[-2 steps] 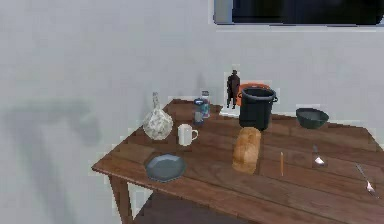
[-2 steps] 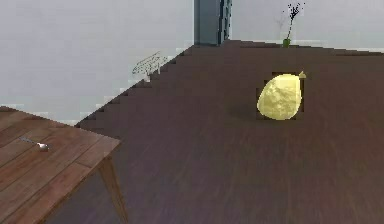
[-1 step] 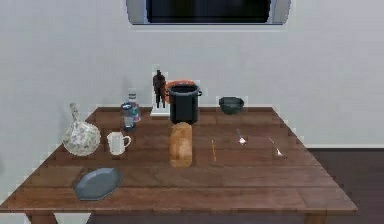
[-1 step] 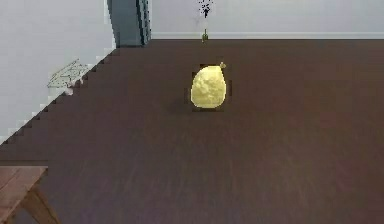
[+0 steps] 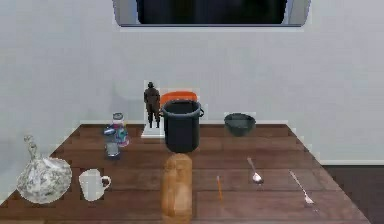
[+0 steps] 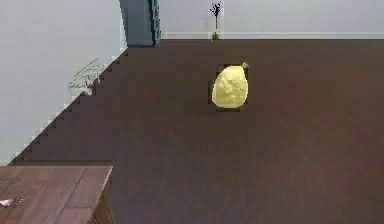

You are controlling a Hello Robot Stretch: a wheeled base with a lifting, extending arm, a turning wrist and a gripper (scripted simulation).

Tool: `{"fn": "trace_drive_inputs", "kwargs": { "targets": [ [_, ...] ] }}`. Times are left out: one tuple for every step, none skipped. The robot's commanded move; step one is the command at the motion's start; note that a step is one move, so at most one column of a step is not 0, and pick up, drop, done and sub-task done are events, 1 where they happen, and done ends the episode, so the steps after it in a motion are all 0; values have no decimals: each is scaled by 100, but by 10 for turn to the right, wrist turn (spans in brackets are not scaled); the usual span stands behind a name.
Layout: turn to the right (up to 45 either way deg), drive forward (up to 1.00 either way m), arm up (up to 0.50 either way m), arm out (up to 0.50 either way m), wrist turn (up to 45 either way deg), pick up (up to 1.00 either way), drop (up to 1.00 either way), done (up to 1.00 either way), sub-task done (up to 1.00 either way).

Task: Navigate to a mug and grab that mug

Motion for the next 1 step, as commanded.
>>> {"fn": "trace_drive_inputs", "kwargs": {
  "targets": [
    [-450,0,0,0,0,0,0,0,0]
  ]
}}
